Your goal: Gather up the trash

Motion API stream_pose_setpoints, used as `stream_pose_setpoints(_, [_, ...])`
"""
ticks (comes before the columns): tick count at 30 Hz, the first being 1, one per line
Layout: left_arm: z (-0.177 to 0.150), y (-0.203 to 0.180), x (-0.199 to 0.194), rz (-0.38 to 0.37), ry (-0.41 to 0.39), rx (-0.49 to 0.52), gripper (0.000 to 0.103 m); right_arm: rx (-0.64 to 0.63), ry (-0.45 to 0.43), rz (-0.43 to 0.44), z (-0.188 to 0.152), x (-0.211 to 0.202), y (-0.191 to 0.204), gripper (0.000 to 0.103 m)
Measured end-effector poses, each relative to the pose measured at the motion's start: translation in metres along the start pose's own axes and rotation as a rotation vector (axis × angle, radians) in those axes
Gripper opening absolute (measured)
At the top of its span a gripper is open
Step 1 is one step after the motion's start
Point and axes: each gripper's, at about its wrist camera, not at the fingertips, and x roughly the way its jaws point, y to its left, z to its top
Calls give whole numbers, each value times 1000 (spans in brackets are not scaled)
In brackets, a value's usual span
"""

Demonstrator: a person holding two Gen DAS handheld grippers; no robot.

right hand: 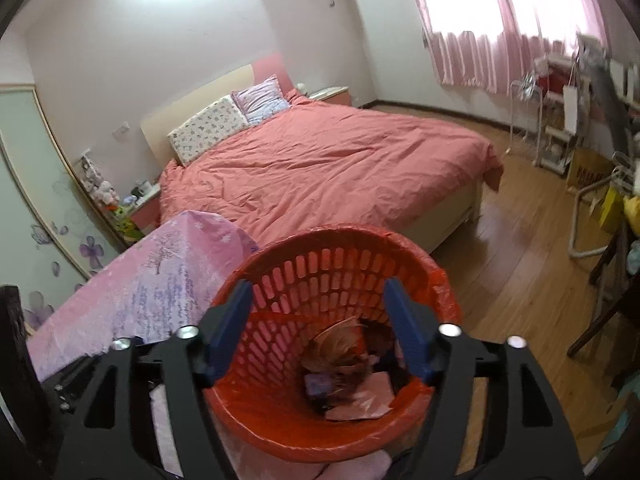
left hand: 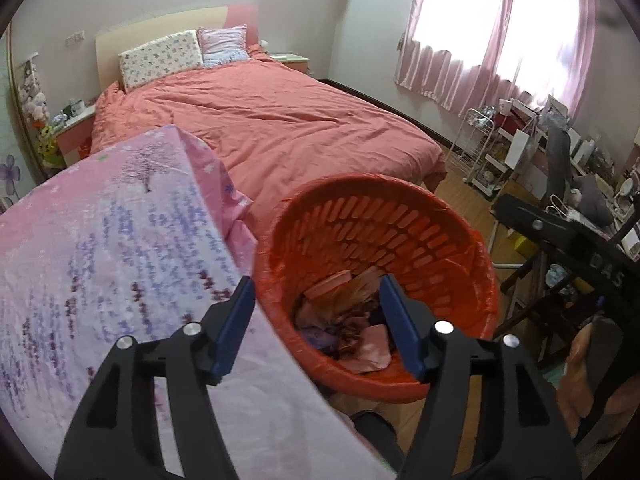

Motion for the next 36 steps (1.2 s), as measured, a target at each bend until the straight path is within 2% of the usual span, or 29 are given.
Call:
stream_pose_setpoints(1, [-2, 3, -5, 16, -13, 0, 69, -12, -14, -15, -1, -4, 2, 77])
stream_pose_setpoints(2, [-4, 8, -11, 34, -30, -1, 74, -27, -27, -34, -2, -9, 5, 81])
stream_pose_setpoints(3, [-7, 13, -20, 53, -49, -4, 76, -42, -40, -55, -3, -15, 10, 90])
stream_pose_setpoints(6, [-15, 24, -45, 109, -94, -1, 87, -74, -101, -102, -5, -33, 18, 98])
stream_pose_setpoints(11, [-36, 43, -97, 228, -194, 12, 99, -166, -206, -195, -13, -64, 42, 101])
stream_pose_setpoints(14, [-52, 55, -125, 308, -231, 10, 99, -236, -227, -240, -26, -82, 57, 101])
stream_pose_setpoints(19, [-84, 75, -168, 353, -268, -41, 99, -270, -235, -221, -47, -104, 72, 101])
stream_pose_setpoints(25, [-129, 94, -207, 412, -288, -93, 99, -291, -349, -282, -78, -136, 95, 101])
stream_pose_setpoints(29, [-160, 107, -229, 436, -314, -175, 99, -259, -414, -296, -98, -153, 102, 101])
stream_pose_setpoints(31, [-172, 111, -239, 446, -331, -209, 99, -234, -411, -270, -107, -158, 102, 101])
stream_pose_setpoints(36, [-194, 110, -255, 498, -354, -231, 99, -173, -324, -219, -118, -161, 98, 101])
